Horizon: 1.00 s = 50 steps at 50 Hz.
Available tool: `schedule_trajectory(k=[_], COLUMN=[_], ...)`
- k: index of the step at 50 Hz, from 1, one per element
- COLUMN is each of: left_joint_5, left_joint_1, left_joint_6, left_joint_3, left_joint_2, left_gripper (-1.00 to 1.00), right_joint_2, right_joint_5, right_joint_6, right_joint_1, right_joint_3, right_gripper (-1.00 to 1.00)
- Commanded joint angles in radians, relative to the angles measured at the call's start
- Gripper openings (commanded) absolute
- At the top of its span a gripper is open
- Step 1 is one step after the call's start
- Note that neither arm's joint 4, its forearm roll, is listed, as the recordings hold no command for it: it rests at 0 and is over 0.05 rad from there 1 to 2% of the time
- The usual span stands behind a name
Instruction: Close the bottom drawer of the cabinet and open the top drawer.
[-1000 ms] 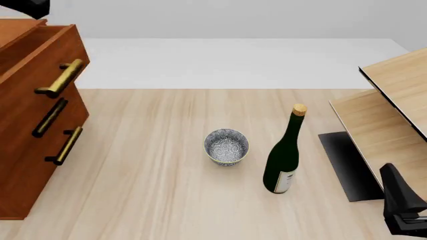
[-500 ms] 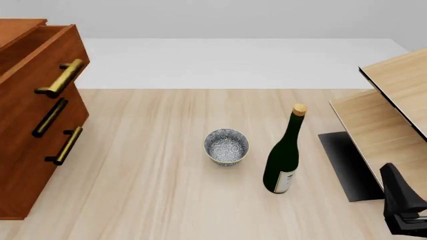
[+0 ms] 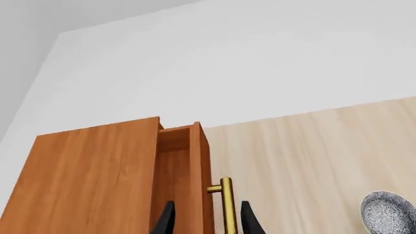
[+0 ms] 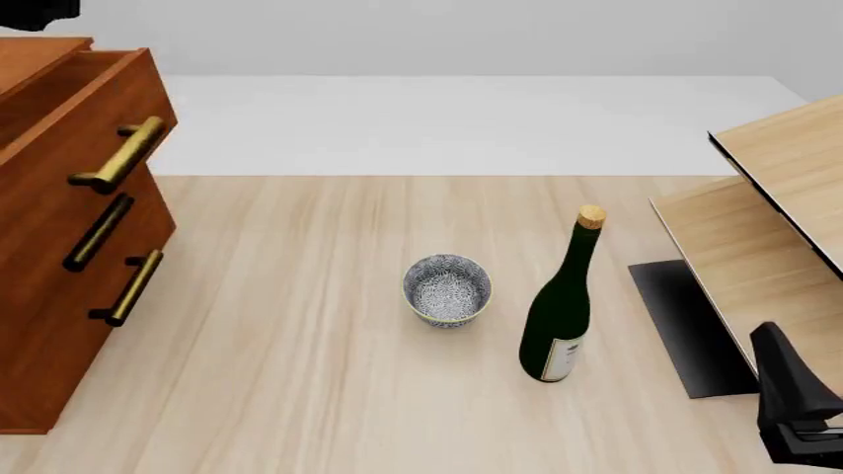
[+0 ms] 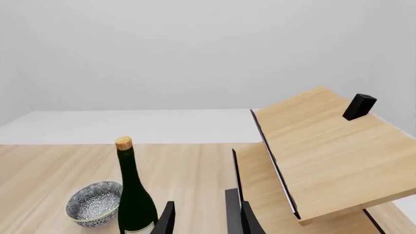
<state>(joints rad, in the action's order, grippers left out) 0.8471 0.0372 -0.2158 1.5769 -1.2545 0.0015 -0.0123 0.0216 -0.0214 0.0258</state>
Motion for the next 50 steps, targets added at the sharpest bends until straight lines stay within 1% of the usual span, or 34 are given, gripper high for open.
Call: schedule_trajectory(k=[1, 2, 4, 6, 8, 9, 14, 17, 28, 39, 50], left_joint_5=[0.022, 0.019, 0.019, 0.014, 0.015, 0.018, 0.008, 0.007, -0.013, -0.021, -0.032], left_joint_1=[0.022, 0.023, 0.031, 0.035, 0.025, 0.029, 0.055, 0.046, 0.081, 0.074, 0.072], left_joint_6=[0.058, 0.052, 0.068, 0.067, 0.08, 0.1, 0.116, 0.121, 0.133, 0.178, 0.202], left_joint_3=[-0.025, -0.028, -0.032, -0.043, -0.047, -0.046, -0.059, -0.064, -0.098, -0.148, -0.193], left_joint_2=[-0.025, -0.024, -0.028, -0.025, -0.026, -0.029, -0.026, -0.03, -0.024, -0.017, -0.006], left_gripper=[1.0, 1.0, 1.0, 1.0, 1.0, 1.0, 1.0, 1.0, 1.0, 1.0, 1.0], right_joint_2=[0.0, 0.0, 0.001, 0.001, 0.001, 0.001, 0.001, 0.001, 0.0, -0.001, -0.001], right_joint_5=[0.0, 0.0, 0.001, 0.001, 0.001, 0.001, 0.0, 0.0, 0.0, 0.0, 0.0], right_joint_6=[-0.004, -0.004, -0.005, -0.004, -0.004, -0.004, -0.006, -0.005, -0.007, -0.009, -0.01], right_joint_1=[-0.001, -0.001, -0.001, 0.0, 0.0, 0.0, 0.0, 0.0, -0.002, -0.002, -0.002], right_joint_3=[0.001, 0.001, 0.001, 0.001, 0.001, 0.001, 0.001, 0.001, 0.0, -0.001, -0.001], right_gripper=[1.0, 1.0, 1.0, 1.0, 1.0, 1.0, 1.0, 1.0, 1.0, 1.0, 1.0])
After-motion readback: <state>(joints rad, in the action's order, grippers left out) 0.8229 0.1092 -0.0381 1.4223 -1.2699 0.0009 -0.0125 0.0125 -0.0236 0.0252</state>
